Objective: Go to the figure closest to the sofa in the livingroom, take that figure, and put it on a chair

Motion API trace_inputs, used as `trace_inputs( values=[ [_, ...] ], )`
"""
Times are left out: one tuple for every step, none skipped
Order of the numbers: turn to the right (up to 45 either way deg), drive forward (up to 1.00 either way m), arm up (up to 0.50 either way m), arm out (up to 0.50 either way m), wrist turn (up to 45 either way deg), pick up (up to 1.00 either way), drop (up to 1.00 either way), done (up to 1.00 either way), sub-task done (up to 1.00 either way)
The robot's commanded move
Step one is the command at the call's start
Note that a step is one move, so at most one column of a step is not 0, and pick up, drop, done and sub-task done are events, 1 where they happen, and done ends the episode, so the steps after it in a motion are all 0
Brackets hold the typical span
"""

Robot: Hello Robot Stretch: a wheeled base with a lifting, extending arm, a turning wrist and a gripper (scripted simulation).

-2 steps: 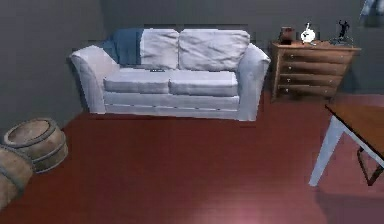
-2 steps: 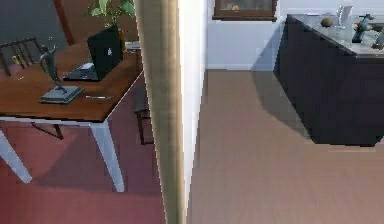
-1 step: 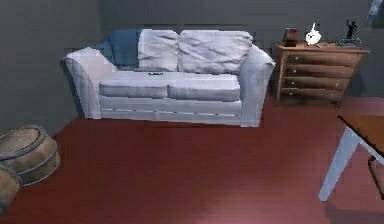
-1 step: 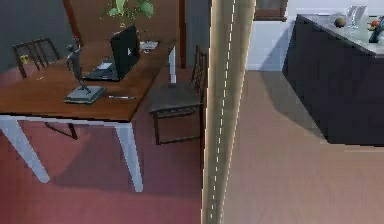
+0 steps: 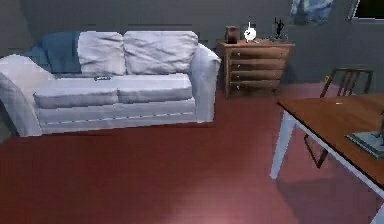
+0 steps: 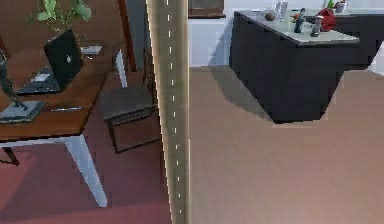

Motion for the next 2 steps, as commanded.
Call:
trace_inputs(
  values=[
    [0.0, 1.00, 0.00, 0.00, 0.0, 0.00, 0.00, 0.00, 0.00],
    [6.0, 0.00, 0.00, 0.00, 0.0, 0.00, 0.00, 0.00, 0.00]
  ],
)
